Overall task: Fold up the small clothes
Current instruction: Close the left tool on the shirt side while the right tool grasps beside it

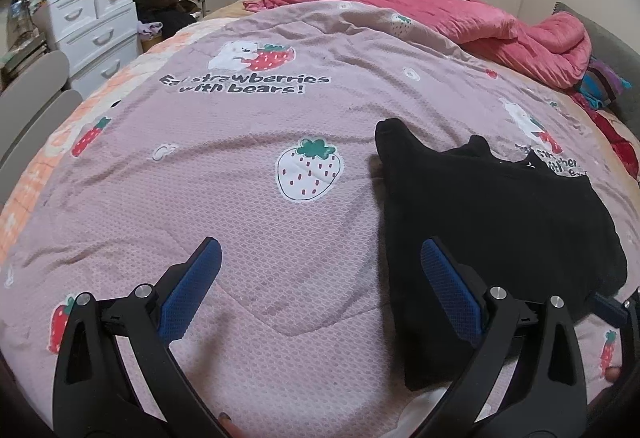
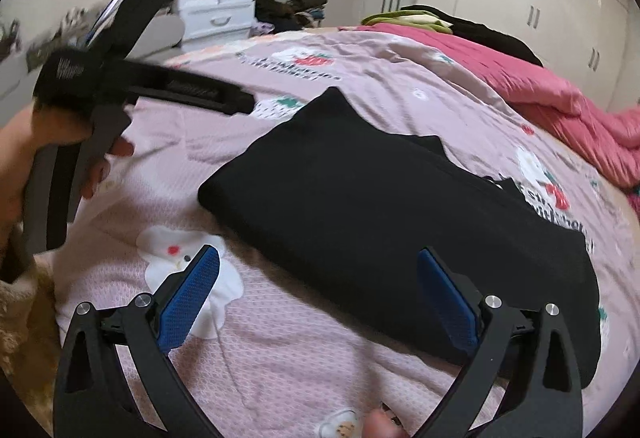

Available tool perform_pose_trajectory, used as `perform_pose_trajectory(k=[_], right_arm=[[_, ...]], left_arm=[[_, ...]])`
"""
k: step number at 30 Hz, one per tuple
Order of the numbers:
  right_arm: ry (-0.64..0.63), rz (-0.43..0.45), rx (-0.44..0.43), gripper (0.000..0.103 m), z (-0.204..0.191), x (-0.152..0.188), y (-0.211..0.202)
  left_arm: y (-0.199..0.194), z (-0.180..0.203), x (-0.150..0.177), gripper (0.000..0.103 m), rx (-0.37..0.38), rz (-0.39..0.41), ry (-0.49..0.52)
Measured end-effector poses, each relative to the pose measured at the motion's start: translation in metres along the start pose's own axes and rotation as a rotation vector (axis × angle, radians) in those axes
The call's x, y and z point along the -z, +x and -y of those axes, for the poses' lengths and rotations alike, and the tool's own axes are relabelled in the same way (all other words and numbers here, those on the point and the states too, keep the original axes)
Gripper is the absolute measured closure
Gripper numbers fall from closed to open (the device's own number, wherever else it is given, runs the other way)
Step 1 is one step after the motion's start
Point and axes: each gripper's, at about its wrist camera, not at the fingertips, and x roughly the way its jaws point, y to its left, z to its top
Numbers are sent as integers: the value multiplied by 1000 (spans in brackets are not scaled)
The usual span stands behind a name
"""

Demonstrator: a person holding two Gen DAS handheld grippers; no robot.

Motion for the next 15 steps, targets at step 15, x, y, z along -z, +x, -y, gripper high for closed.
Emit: perform_pose_trajectory(k=[15], right_arm=[[-95,-101,115,4,-17,-2,63]], left_arm=[[29,9,-7,9,-9,-44,24]])
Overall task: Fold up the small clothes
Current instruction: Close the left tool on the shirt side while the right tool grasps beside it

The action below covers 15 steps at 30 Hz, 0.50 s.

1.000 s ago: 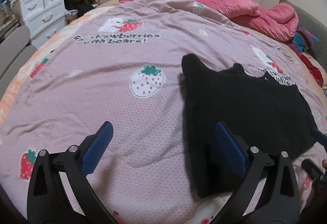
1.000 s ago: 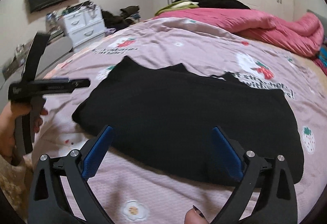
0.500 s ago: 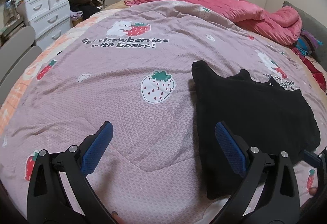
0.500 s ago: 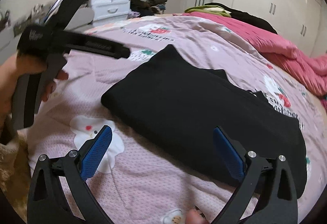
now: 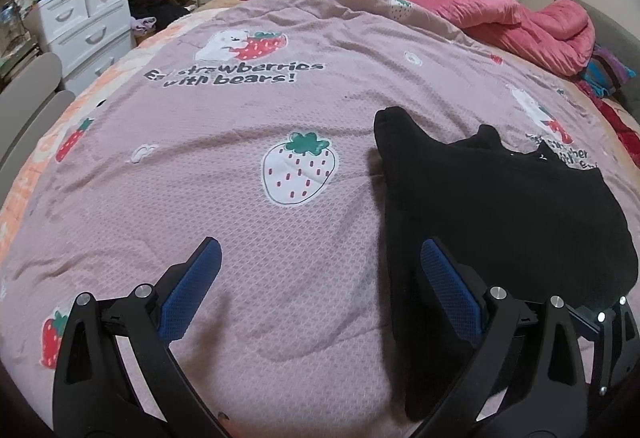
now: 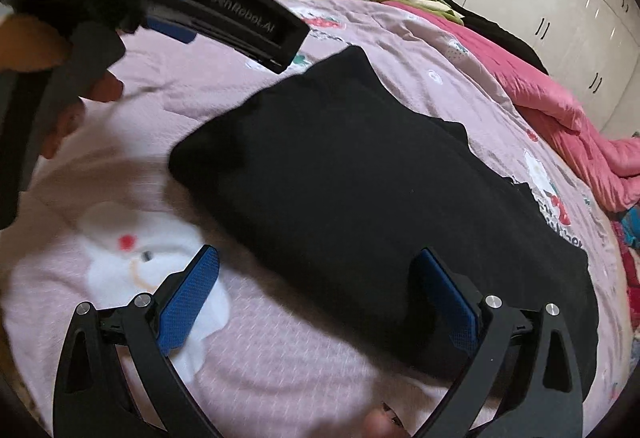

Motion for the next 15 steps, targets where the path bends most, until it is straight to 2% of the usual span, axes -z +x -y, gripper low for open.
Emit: perform_pose_trajectory(k=[4,9,12,15], right_arm=[[-7,-3,31,4,2,-8,11],[-17,-1,47,4,6,-15,23],[-31,14,70,5,7,-19,25],[-55,66,117,5,7,-20,21]], left_arm=[[12,2,-7,9,17,-12,-15],[24,-3,-12,9,96,-21,-99],[30,-2,-14,9,116,-28,-118],[37,-6,-16,9,153,-36,-154]])
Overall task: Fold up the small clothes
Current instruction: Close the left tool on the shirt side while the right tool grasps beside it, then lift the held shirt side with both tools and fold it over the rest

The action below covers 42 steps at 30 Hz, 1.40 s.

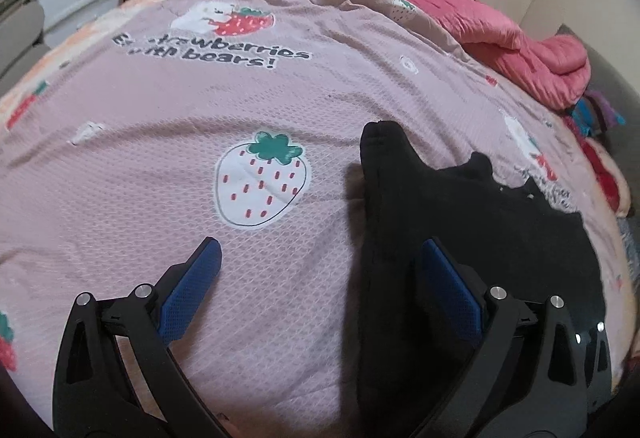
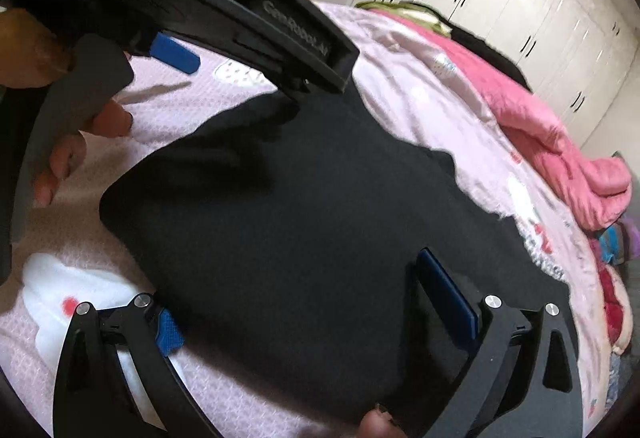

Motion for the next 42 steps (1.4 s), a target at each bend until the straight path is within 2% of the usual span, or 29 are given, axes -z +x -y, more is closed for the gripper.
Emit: perform_pose_trajectory(k=[3,4,5,7,11,13,18,24,27,29,30,31,32,35,42], right_arm=[[-4,45,24,6,3,0,-6],[0,64,21,12,5,0,-9],[5,79,13,22,6,0,-12],[13,101,6,31,8,0,-17],[49,139,-41,77,12,-1,-28],[52,159,-34,85,11,-3,-33],[155,148,-102,88,27,-4,-34],[199,176,-93,89,35,-3,-44],[210,184,-86,89,36,-1,-49],[224,189,-86,89,40,2,-52],[227,189,-89,89,39,2,-52],[232,190,-91,90,40,3,-53],[234,192,-91,90,41,4,-53],[242,200,-90,90,42,6,-55],[263,230,-73,90,50,11,-64]], left_arm=[[7,-3,-2,9,30,-11,-31],[9,-4,-2,9,37,-19,-38],[11,-5,-2,9,41,-23,-43],[12,-6,-4,9,53,-25,-53],[18,-4,-10,9,73,-23,-66],[22,-2,-12,9,84,-31,-66],[27,5,-15,9,107,-39,-55],[31,17,-17,10,165,-38,-48],[31,26,-18,29,210,-44,-49],[32,31,-17,49,247,-59,-51],[33,34,-16,54,259,-64,-52],[33,37,-16,67,276,-66,-49],[32,40,-15,75,283,-67,-43],[28,44,-14,86,299,-58,-36],[13,54,-15,90,325,-23,-15]])
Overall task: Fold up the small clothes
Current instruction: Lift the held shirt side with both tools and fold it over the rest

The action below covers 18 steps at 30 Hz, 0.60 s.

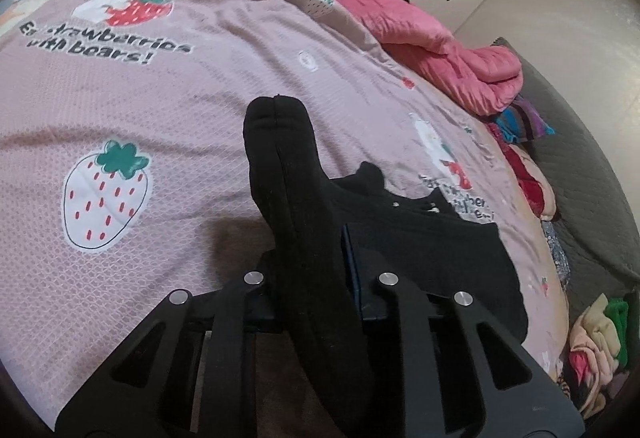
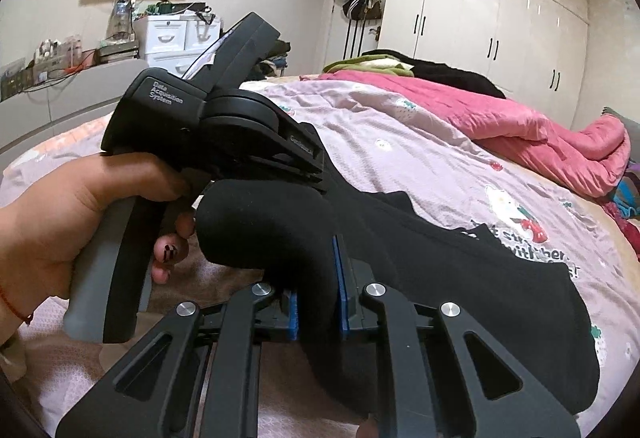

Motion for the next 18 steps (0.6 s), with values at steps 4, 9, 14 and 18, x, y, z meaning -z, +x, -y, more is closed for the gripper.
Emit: perform_pose_trajectory(k=[4,9,14,18], right_arm=[[24,20,11,91,8,1,-10],[49,41,37,91,19,0,-27],[78,59,65,92,38,1,-44],[113,70,92,92,55,3,-55]], left_arm=[[-8,11,0,90,17,20,21],[-20,33,2,90,43,50,40],[-29,62,2,90,55,70,62],[-30,87,2,90,55,70,92]])
